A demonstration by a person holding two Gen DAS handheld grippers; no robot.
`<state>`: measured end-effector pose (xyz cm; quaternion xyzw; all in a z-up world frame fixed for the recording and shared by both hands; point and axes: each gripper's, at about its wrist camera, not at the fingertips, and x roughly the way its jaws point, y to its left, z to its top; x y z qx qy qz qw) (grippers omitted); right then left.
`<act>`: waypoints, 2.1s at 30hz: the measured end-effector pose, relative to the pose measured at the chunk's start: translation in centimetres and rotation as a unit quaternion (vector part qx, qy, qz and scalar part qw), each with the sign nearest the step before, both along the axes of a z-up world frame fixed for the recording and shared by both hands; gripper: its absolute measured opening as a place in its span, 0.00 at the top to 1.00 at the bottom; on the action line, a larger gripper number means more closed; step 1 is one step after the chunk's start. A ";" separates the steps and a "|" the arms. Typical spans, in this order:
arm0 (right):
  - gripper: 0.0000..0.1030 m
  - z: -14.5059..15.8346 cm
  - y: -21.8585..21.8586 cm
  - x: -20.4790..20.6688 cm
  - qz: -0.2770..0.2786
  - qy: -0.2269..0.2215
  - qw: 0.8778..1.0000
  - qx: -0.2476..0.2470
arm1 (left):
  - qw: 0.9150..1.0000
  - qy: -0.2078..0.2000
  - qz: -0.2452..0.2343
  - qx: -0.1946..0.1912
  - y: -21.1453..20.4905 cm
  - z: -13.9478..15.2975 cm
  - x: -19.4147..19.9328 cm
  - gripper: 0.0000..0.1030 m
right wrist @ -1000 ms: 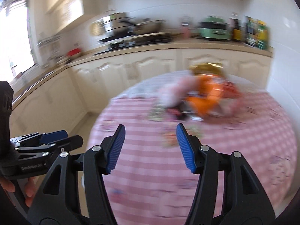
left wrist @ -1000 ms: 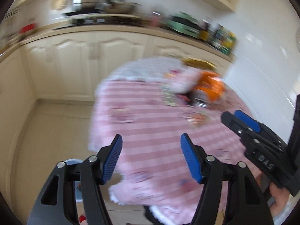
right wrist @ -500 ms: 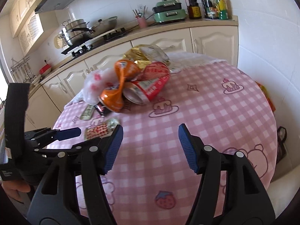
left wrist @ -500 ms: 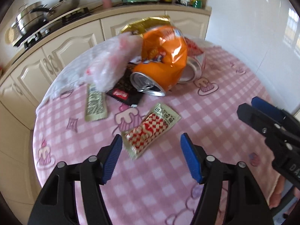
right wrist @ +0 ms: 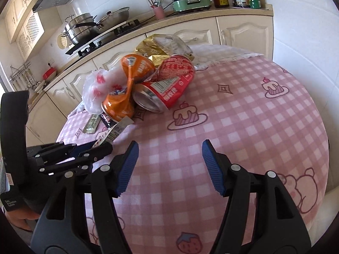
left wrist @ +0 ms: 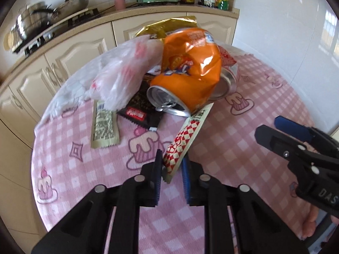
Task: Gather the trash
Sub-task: 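Grasp the red-white packet with the left tool while the right tool grasps the beige bar wrapper, then carry both wrappers over the bin and open both tools to drop them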
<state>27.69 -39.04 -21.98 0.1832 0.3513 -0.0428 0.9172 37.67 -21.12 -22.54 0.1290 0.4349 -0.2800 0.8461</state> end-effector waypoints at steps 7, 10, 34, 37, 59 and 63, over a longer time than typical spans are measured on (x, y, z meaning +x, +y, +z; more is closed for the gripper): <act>0.40 1.0 3.0 1.0 0.036 -0.002 0.999 0.007 | 0.995 0.028 0.042 -0.088 5.6 1.3 -1.2 0.85; 0.40 1.2 5.1 2.2 0.064 0.002 0.998 0.014 | 0.991 0.021 0.070 -0.109 8.4 1.9 -1.5 0.85; 0.78 -1.2 14.8 15.5 0.097 0.068 0.991 -0.065 | 0.966 0.012 0.195 -0.169 21.8 1.7 1.1 0.85; 0.82 -0.9 15.1 14.0 0.112 0.058 0.991 -0.051 | 0.965 0.009 0.196 -0.173 22.1 2.0 0.7 0.85; 0.84 -2.9 38.1 8.2 0.375 0.071 0.924 -0.014 | 0.917 0.049 0.354 -0.180 40.0 -4.0 -5.4 0.85; 0.84 -6.6 42.2 9.2 0.401 0.106 0.910 -0.020 | 0.900 0.083 0.394 -0.165 44.1 -8.0 -5.3 0.85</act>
